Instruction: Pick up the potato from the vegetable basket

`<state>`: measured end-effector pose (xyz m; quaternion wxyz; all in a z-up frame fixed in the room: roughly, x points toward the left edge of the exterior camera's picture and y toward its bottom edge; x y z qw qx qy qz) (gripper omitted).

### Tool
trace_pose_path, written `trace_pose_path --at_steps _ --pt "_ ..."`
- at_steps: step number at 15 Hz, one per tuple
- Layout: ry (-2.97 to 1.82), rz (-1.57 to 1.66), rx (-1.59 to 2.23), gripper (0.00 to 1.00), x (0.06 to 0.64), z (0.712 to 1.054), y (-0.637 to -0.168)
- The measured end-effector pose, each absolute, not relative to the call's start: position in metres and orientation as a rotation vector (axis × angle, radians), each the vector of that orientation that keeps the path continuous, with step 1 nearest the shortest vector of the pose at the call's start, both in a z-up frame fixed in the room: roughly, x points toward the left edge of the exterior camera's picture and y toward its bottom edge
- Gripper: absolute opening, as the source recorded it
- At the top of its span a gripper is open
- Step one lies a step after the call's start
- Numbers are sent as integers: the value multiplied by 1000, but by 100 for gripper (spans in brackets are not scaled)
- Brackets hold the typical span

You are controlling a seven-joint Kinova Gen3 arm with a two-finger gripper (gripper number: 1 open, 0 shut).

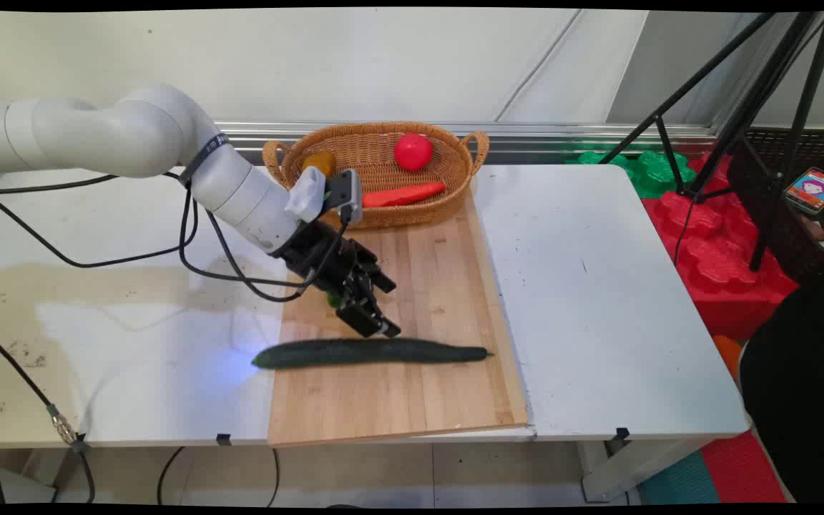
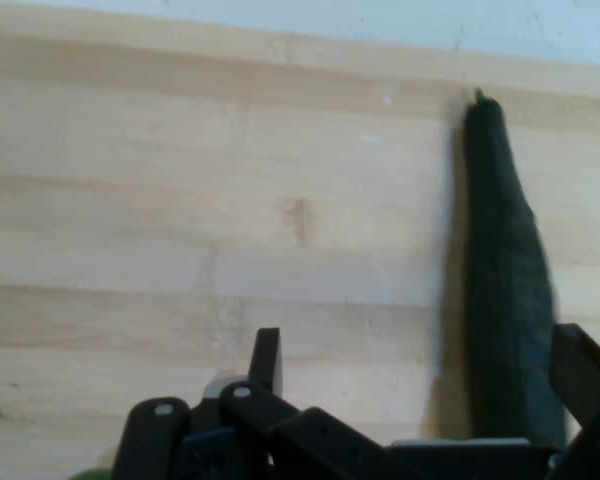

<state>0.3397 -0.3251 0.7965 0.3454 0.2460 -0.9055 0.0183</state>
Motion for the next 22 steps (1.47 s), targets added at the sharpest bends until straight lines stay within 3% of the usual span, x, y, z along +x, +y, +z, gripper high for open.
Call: trace_pose_path --at_steps 12,22 --pt "-2260 137 574 100 366 860 -318" --pt "-2237 297 594 100 451 937 -314"
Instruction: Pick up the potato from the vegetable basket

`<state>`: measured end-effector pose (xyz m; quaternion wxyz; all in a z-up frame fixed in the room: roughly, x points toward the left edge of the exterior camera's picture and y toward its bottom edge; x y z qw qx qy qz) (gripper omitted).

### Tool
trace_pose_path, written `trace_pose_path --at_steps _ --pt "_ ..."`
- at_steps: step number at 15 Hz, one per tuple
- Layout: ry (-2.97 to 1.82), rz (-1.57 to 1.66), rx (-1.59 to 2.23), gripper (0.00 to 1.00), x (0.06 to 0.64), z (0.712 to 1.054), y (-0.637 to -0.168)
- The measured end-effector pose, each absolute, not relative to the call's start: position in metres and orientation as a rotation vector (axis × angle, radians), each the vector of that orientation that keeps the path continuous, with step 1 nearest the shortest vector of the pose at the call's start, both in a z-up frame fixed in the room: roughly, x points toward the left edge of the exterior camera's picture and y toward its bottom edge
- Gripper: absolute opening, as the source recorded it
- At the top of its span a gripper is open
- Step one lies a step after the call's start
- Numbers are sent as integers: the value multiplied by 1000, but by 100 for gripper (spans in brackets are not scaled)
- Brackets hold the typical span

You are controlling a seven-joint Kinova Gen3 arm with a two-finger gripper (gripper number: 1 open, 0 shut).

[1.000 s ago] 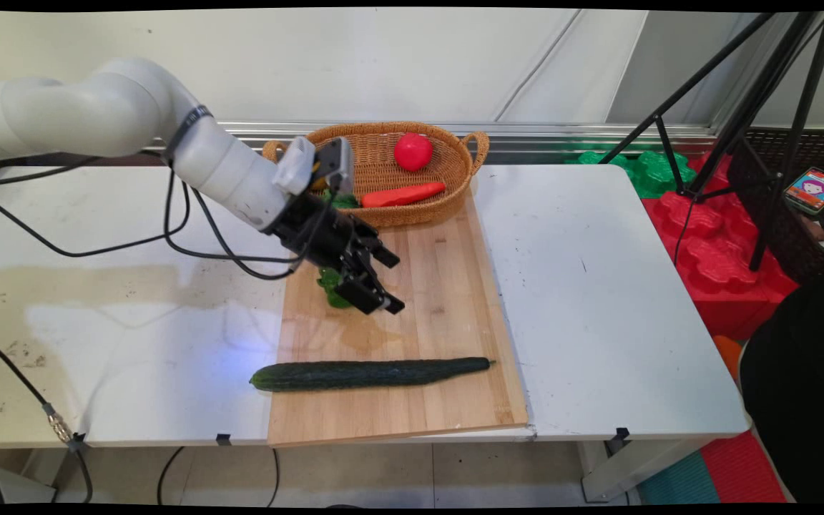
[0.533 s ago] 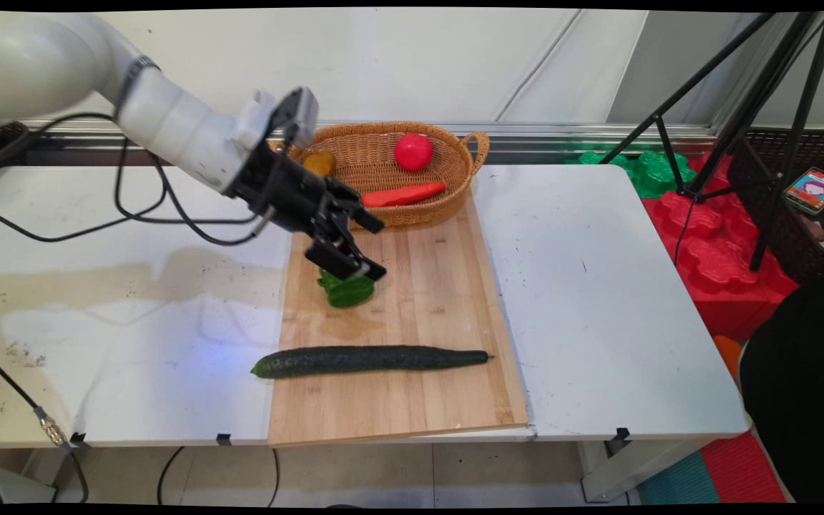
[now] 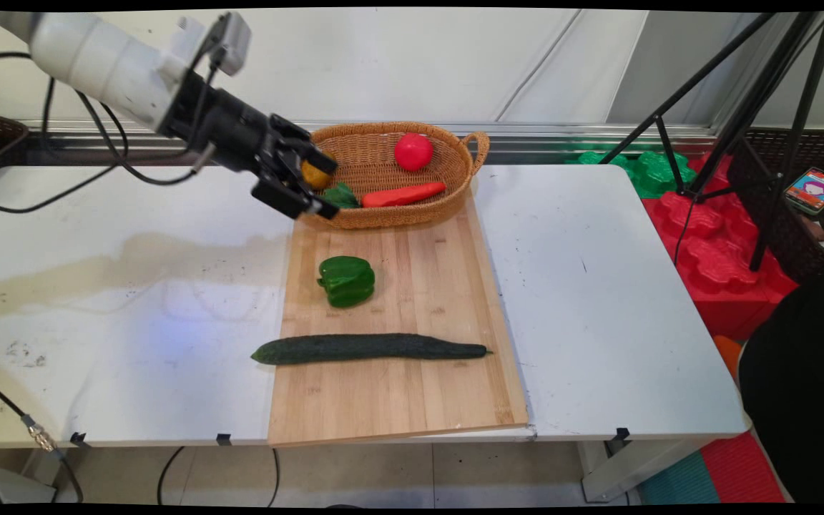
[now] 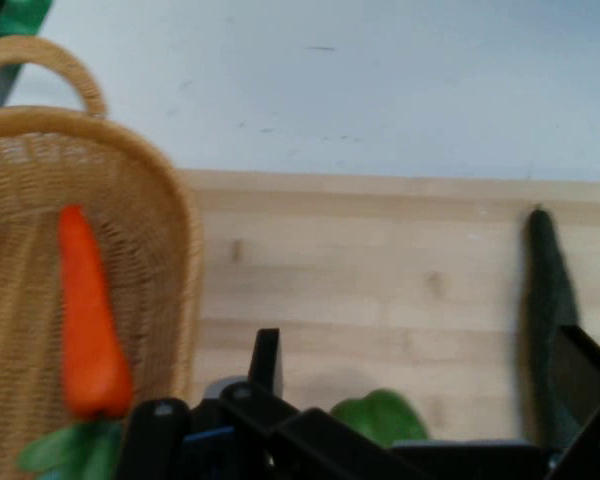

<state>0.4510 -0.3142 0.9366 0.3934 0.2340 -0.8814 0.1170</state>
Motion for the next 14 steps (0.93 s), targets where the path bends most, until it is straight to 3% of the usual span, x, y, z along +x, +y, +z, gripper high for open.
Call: trace_pose_path --at_steps 14 --pt "-2262 514 891 100 521 929 -378"
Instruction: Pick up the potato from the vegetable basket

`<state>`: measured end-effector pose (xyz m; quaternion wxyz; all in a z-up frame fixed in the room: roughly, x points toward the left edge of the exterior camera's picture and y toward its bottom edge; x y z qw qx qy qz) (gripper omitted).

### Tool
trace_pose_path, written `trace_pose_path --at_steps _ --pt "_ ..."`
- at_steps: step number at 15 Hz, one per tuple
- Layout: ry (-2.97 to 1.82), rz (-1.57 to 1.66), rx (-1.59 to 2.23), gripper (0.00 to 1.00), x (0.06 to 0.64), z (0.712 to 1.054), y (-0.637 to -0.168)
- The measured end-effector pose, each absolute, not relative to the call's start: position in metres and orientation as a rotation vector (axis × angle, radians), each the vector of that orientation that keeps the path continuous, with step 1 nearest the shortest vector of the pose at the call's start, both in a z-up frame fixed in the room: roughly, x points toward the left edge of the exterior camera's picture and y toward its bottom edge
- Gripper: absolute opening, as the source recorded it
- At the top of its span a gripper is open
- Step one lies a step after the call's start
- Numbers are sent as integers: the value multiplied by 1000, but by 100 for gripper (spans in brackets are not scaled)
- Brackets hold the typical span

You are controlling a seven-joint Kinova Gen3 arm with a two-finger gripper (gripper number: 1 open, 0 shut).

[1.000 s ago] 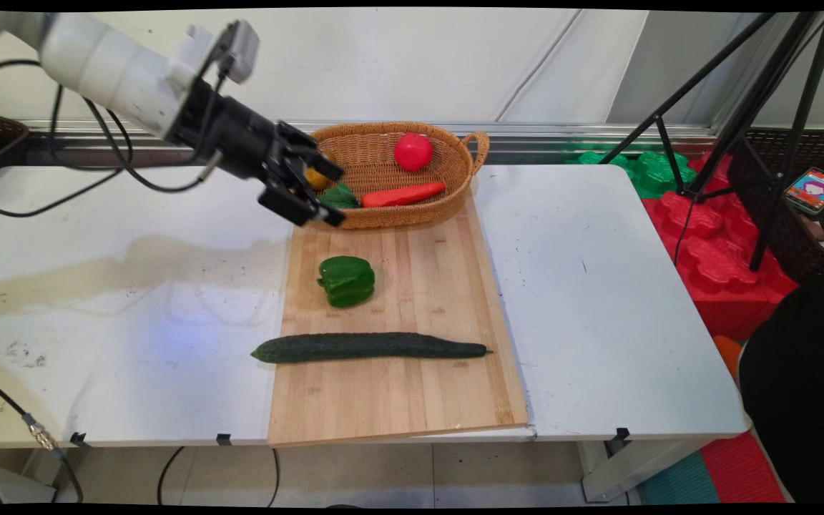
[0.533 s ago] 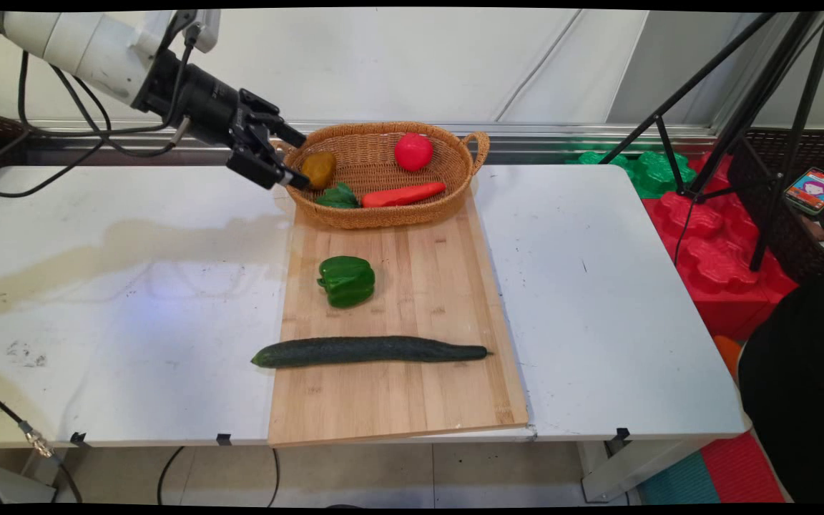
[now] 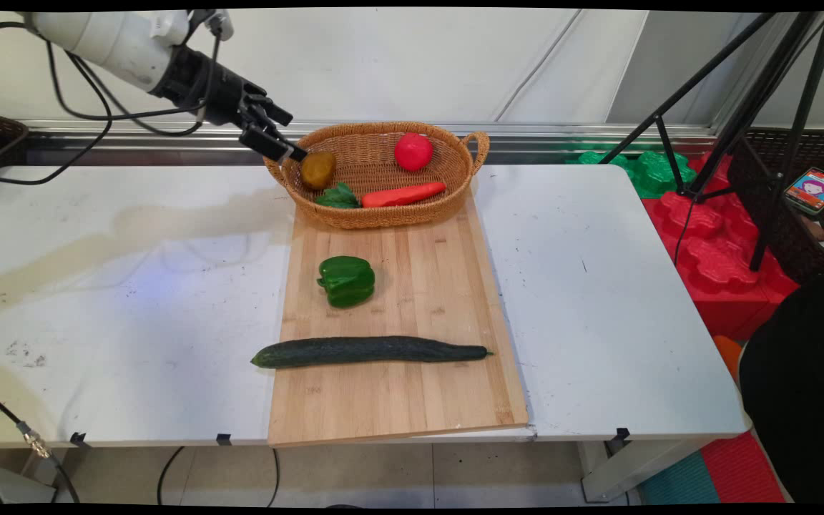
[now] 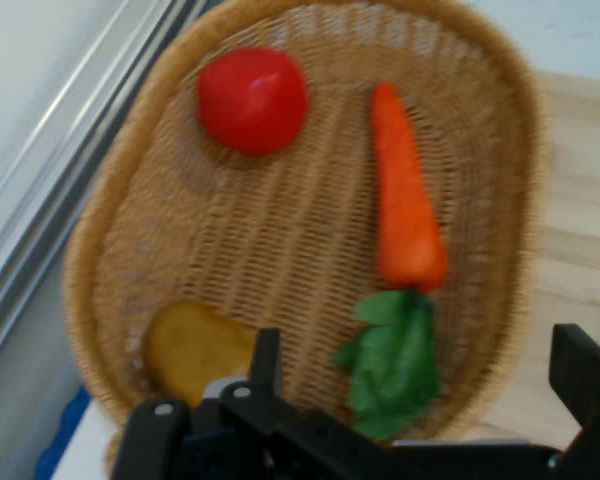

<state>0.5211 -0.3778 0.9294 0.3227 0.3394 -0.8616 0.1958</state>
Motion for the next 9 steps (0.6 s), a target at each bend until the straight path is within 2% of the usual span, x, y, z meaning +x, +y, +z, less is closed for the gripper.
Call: trace_pose_path --at_steps 9 --pt "-2297 612 1077 100 511 899 -438"
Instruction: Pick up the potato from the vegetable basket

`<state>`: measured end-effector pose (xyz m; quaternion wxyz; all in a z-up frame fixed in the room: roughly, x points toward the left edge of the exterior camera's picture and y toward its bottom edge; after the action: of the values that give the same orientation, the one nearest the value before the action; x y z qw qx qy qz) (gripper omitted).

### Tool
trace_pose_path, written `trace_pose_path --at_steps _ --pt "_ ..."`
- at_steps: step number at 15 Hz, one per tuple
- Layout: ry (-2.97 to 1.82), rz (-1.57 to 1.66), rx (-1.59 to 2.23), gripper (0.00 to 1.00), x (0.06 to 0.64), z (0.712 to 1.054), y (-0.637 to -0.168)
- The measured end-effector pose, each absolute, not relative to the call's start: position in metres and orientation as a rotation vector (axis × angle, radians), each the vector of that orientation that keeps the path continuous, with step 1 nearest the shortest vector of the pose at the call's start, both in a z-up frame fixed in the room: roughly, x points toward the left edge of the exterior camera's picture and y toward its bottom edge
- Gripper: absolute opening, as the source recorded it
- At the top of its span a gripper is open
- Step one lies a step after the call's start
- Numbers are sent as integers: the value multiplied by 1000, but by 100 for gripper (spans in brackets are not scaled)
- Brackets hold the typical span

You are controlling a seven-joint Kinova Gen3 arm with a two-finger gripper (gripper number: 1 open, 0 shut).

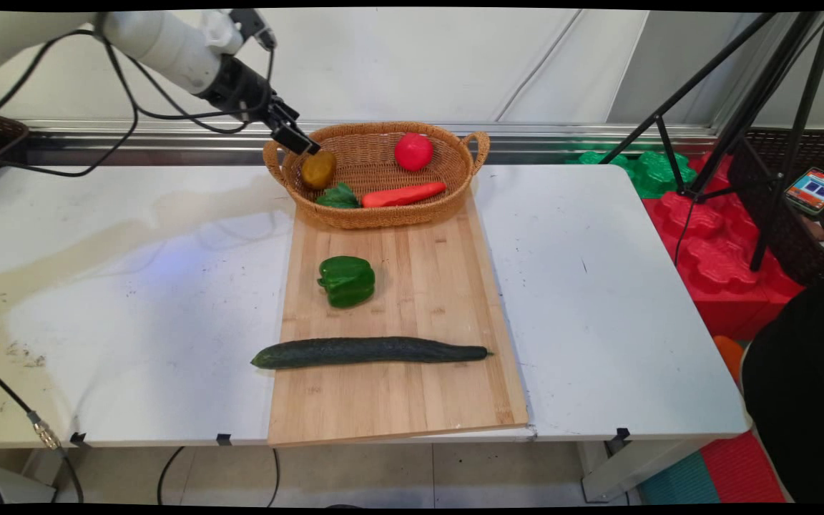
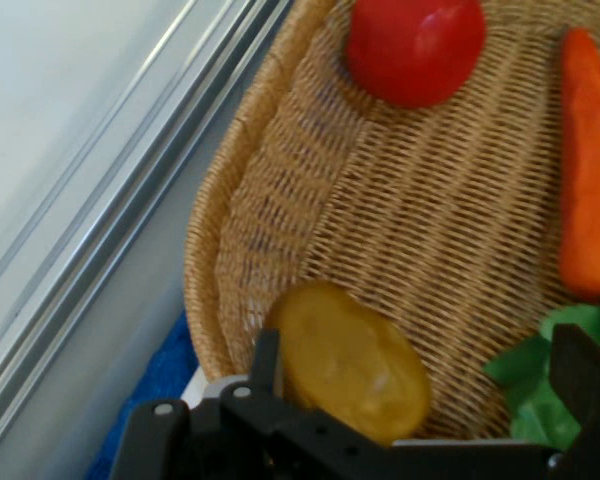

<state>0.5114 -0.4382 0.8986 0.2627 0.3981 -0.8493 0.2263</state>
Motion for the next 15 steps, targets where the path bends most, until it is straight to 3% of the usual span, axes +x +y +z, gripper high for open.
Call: trace_pose_path --at_steps 15 --pt "-2383 568 1235 100 479 830 -503"
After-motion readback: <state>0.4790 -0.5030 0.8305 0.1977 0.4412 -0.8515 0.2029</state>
